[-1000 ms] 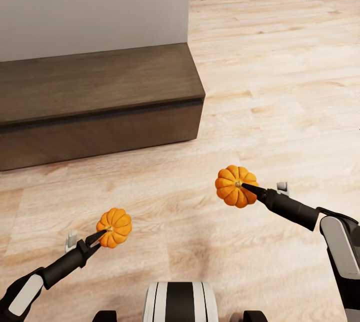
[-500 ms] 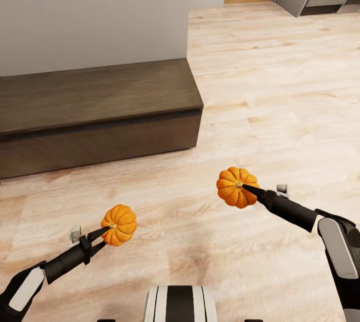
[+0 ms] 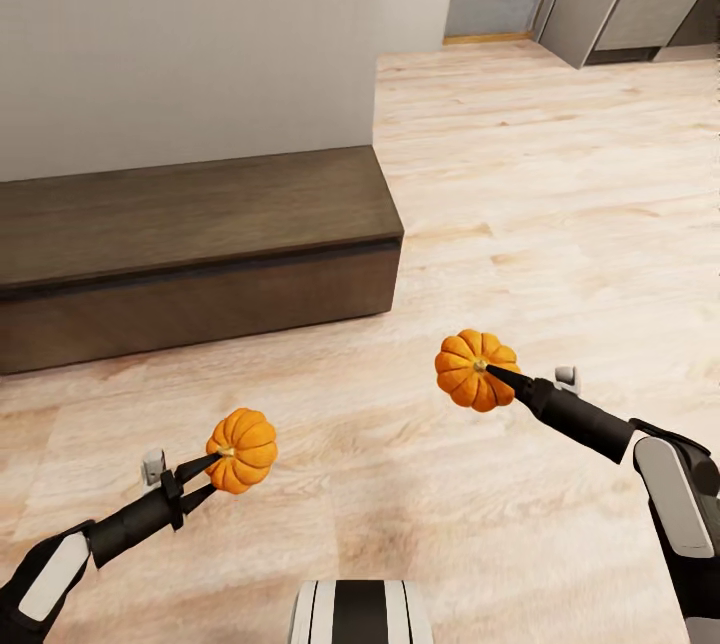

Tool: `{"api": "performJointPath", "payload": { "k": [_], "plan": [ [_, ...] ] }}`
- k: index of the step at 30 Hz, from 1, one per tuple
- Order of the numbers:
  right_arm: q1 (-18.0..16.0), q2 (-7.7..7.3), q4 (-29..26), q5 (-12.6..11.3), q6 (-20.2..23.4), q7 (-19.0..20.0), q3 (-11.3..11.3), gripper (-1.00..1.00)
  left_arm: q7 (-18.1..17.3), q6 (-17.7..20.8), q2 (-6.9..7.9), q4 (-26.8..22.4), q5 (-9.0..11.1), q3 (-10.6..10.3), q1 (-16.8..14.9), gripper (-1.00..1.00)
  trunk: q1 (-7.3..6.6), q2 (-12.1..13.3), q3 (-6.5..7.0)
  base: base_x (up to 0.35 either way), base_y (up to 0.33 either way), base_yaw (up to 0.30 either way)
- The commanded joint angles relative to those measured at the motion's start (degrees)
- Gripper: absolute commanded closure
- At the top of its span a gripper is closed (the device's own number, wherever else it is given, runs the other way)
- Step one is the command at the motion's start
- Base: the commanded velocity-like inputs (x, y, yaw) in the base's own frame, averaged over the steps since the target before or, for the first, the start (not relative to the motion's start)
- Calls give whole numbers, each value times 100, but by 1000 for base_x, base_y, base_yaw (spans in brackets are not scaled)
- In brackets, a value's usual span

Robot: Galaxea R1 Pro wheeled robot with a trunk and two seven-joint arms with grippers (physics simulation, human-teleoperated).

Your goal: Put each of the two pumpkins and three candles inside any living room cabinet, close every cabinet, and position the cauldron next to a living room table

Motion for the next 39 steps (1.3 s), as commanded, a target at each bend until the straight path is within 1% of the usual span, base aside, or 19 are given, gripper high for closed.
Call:
{"api": "performJointPath", "payload": {
  "k": [1, 5, 17, 21, 25, 29, 33, 39],
  "plan": [
    [-3, 1, -11, 14, 31, 21, -8, 100, -11, 24, -3, 0, -1, 0, 1, 100, -3, 0, 27, 0, 0, -13],
    [-3, -6, 4, 11, 25, 16, -10, 100, -11, 29, -26, -4, -3, -36, 1, 100, -13, 6, 150, 0, 0, -50],
    [-3, 1, -4, 19, 19, 12, -8, 100, -14, 34, 6, -5, -1, 9, 1, 100, -44, 22, 523, 0, 0, -9],
    [-3, 1, -10, 18, 19, 12, -8, 100, -42, 35, 6, -10, 5, 13, 2, 100, -44, 22, 560, 0, 0, 0],
    [-3, 1, -7, 19, 19, 12, -2, 100, -216, 34, 5, -13, 1, 13, 9, 100, -44, 22, 596, 0, 0, 0],
    [-3, 1, 5, 20, 19, 18, 0, 100, -258, 33, 6, -13, 0, 14, 19, 100, -44, 22, 632, -30, 27, 0],
    [-3, 3, 0, 33, 19, 14, 0, 100, -265, 30, 6, -14, -1, 14, 29, 100, -44, 22, 662, -195, 166, 0],
    [-3, 9, -5, 57, 19, 12, 2, 100, -272, 30, 6, -14, 0, 14, 32, 100, -44, 22, 673, -251, 205, 34]
  ]
}}
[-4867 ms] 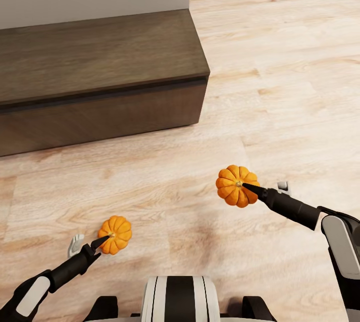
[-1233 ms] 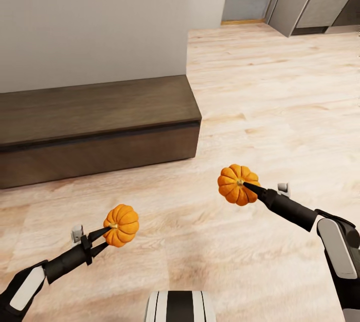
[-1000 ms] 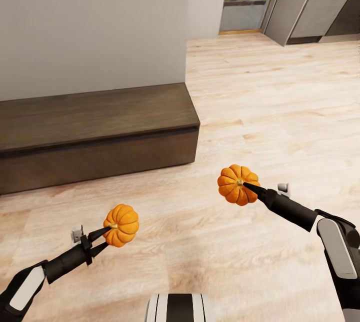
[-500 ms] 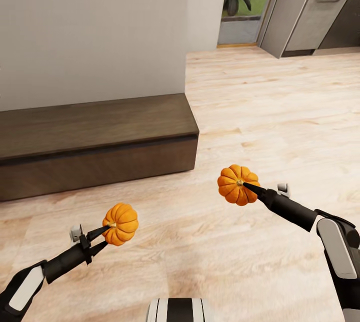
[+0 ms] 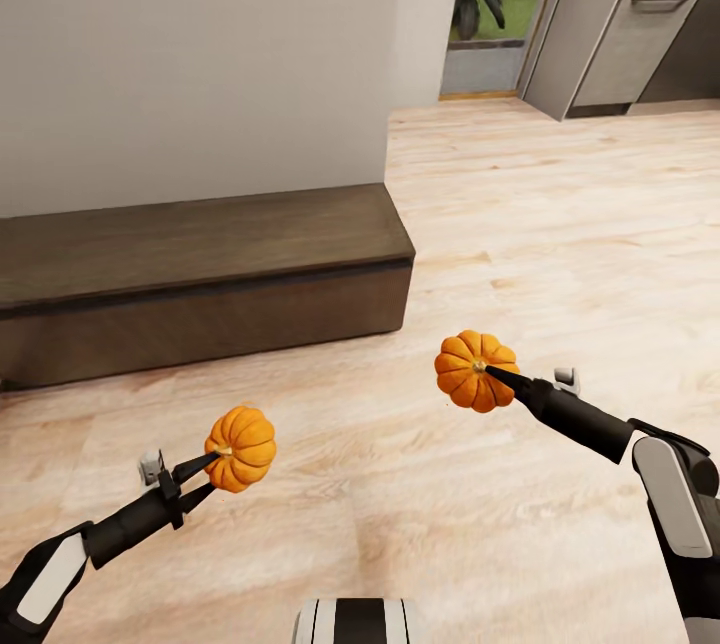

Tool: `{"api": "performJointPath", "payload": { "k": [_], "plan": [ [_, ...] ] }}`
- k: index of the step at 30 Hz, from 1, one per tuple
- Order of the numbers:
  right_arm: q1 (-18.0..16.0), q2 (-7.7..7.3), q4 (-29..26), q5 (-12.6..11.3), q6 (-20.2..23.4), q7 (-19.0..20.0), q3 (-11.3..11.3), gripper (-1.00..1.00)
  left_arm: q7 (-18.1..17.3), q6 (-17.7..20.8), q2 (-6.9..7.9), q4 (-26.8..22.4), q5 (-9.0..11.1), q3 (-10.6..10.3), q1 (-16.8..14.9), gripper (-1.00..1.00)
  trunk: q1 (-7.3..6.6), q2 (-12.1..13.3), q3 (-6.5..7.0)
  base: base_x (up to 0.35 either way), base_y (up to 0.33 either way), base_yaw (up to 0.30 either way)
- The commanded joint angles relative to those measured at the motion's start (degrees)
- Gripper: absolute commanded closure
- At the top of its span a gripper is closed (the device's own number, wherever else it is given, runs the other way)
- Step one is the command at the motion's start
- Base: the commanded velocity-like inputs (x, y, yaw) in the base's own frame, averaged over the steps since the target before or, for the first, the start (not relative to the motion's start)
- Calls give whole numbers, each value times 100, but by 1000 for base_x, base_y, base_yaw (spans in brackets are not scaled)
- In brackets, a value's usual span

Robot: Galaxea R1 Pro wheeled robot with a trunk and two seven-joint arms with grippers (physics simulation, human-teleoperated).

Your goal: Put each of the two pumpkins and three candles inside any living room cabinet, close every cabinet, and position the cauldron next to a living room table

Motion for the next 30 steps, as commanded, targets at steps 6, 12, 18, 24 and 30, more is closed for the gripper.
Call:
{"api": "performJointPath", "payload": {
  "k": [6, 12, 18, 24, 30],
  "plan": [
    [-3, 1, -11, -14, 43, 21, -3, 100, -66, 40, -1, 4, 30, 3, -4, 100, -4, -2, 18, -264, 202, 231],
    [-3, 1, -42, -5, 43, 14, -2, 100, -95, 40, -1, 4, 28, 3, -4, 100, -4, -2, 42, -248, 173, 265],
    [-3, 1, -52, -3, 43, 14, -2, 100, -94, 40, -1, 4, 28, -1, -4, 100, -4, -2, 67, -54, 22, 268],
    [-3, 1, -70, 4, 43, 14, 6, 100, -97, 40, -4, 4, 29, -6, -4, 100, -4, -2, 91, -30, 13, 268],
    [-3, 1, -74, 8, 43, 12, 7, 100, -94, 40, -8, 4, 28, -11, -4, 100, -4, -2, 115, -182, 136, 268]
  ]
}}
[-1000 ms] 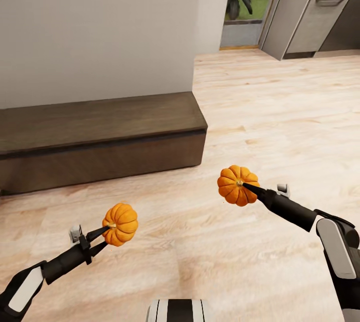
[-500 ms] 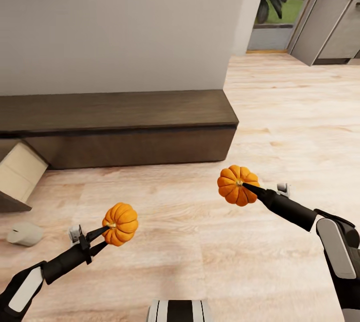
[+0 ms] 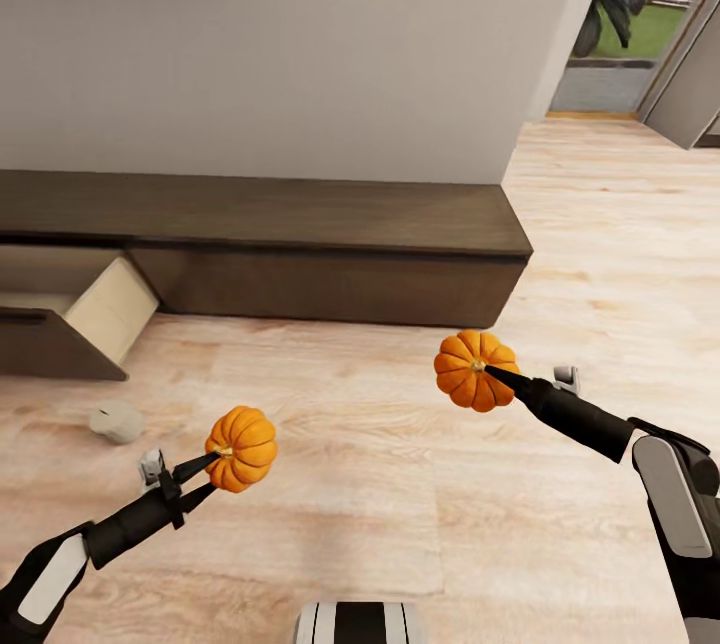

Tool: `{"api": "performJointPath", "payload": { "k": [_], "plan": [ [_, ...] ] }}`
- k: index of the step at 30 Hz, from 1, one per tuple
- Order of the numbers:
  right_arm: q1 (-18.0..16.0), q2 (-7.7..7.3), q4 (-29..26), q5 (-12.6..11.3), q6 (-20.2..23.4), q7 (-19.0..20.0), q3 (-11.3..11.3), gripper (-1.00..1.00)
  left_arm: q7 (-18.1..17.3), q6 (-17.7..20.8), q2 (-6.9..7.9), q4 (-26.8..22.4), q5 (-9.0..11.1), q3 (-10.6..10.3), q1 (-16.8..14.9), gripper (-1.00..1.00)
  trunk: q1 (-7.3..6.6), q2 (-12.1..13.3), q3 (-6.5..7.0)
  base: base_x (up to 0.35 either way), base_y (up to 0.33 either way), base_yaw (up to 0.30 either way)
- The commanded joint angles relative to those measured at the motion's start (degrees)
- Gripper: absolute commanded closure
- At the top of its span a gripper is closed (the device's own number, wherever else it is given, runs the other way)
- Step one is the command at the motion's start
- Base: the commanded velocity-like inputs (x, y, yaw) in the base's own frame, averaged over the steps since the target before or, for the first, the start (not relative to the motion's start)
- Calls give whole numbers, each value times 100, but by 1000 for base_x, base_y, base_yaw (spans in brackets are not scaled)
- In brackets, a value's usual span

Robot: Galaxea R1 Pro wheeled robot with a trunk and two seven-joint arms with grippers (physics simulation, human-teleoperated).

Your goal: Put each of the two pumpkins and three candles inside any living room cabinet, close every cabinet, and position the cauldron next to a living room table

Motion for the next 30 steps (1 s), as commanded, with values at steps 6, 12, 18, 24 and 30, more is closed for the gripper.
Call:
{"api": "performJointPath", "payload": {
  "k": [6, 12, 18, 24, 30],
  "plan": [
    [-3, 0, -8, -42, 46, 23, -10, 100, -14, 60, 1, 0, 58, 9, -5, 100, -3, -2, 21, -29, 22, 268],
    [-3, 1, 1, -41, 46, 25, -10, 100, -12, 60, -2, 0, 58, 4, -5, 100, -3, -2, 45, -2, 1, 268],
    [-3, 0, 12, -48, 46, 29, -10, 100, -14, 60, 3, 0, 58, 9, -5, 100, -3, -2, 58, 0, 0, 150],
    [-3, 1, 22, -40, 56, 18, -10, 100, -12, 60, 3, 2, 58, 10, -5, 100, -3, -2, 59, 0, 0, 9],
    [-3, 0, 32, -38, 47, 24, -10, 100, -11, 60, -2, 5, 58, 10, -5, 100, -3, -2, 59, -8, 0, 0]
  ]
}}
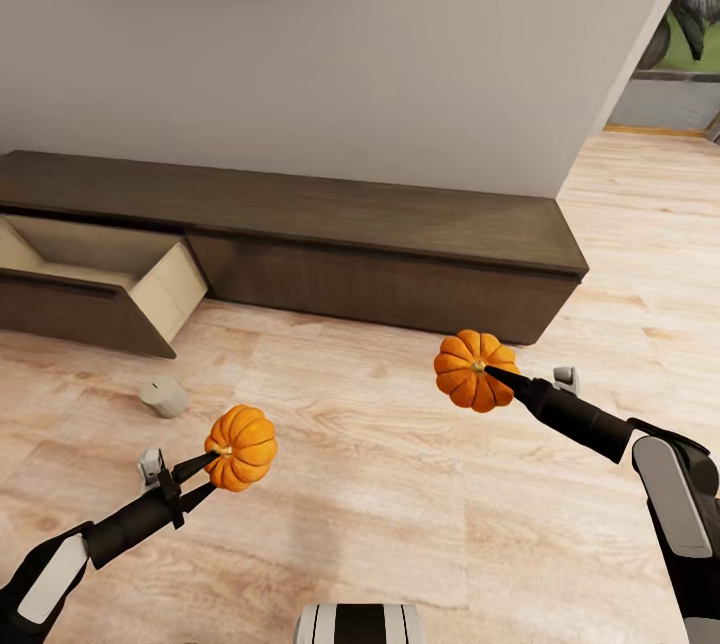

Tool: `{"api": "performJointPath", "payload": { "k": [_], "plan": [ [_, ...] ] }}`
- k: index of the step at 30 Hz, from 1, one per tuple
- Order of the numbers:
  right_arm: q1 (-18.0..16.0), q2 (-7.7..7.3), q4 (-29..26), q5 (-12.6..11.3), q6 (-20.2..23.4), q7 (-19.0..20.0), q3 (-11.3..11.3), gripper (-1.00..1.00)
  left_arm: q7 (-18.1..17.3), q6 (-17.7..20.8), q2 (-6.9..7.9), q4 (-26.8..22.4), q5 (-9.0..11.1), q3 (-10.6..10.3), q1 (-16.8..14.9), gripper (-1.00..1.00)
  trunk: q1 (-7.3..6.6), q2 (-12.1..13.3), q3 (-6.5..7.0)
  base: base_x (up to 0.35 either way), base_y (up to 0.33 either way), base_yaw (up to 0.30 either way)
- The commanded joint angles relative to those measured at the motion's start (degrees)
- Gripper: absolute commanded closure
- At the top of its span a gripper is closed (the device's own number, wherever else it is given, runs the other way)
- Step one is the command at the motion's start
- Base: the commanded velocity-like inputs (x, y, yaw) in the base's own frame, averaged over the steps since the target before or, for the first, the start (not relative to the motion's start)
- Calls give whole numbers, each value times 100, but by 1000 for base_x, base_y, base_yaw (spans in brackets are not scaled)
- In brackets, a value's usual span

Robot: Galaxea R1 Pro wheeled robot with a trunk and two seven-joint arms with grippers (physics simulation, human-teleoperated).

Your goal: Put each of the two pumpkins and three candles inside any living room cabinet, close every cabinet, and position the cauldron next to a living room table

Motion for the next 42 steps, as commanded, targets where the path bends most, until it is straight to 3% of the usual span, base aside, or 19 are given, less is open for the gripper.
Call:
{"api": "performJointPath", "payload": {
  "k": [1, 25, 42],
  "plan": [
    [-4, 1, 1, 11, 32, 22, -10, 100, -10, 31, 0, -1, 12, 3, -2, 100, -2, -2, -4, -86, 0, 0],
    [-4, 1, -58, 15, 32, 21, -8, 100, -19, 32, 4, 6, 21, 11, 6, 100, -2, -2, 150, -66, 36, 190],
    [-4, 1, -67, 15, 32, 21, -8, 100, -19, 32, 0, 5, 15, 5, 7, 100, -45, 21, 660, 0, 0, 169]
  ]
}}
